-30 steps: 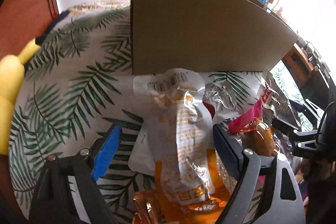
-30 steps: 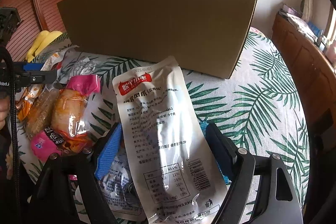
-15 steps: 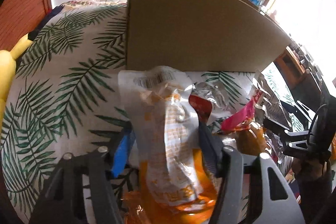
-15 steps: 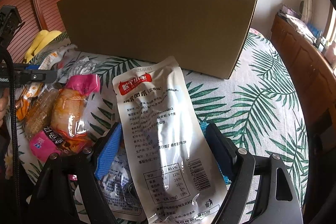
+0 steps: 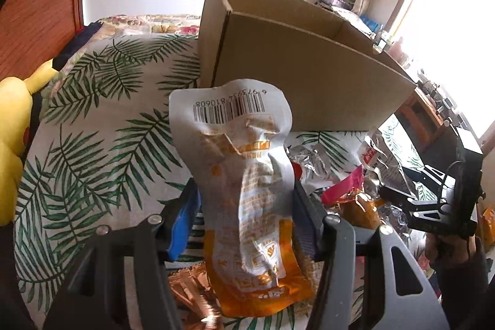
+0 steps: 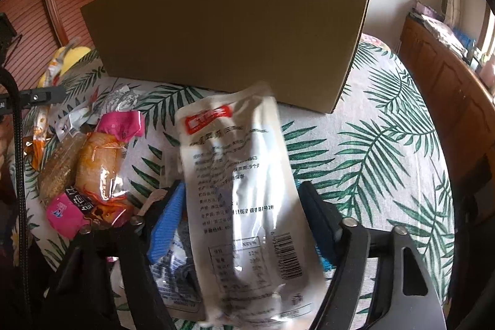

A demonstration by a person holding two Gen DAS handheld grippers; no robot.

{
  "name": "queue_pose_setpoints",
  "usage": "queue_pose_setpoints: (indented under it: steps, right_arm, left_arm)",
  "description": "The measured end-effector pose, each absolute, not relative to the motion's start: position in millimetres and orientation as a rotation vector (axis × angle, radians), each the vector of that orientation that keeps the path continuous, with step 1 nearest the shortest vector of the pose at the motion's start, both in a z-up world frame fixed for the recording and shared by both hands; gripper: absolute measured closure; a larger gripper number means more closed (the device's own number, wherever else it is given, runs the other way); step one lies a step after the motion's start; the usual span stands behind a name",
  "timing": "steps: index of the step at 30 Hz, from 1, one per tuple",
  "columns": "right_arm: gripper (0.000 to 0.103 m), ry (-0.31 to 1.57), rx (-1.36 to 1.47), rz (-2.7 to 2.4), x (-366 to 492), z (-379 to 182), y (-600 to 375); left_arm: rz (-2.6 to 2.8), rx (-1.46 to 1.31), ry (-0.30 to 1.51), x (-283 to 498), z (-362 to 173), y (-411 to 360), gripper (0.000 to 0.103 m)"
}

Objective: Organize snacks
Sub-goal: 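Lift the white pouch with the right tool while the left tool lifts the orange-and-white bag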

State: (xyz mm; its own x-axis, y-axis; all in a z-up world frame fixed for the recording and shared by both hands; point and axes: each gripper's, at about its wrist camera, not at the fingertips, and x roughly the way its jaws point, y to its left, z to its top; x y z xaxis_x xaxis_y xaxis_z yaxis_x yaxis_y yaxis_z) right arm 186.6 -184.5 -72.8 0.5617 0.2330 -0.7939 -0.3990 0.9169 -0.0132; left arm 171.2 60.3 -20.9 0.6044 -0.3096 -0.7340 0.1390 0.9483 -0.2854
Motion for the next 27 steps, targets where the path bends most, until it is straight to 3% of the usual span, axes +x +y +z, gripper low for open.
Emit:
queue_pose_setpoints:
  steps: [6, 27]
  right_arm:
    - [0.037, 0.906, -0.240, 0.377, 186, -66, -186]
    - [0.038, 0.781, -0.216, 0.413, 159, -30, -190]
  left_arm:
    - [-0.264, -0.177, 0.853, 164, -12, 53, 0.047]
    - [-0.306, -0.173, 0.704, 144, 26, 43, 0.053]
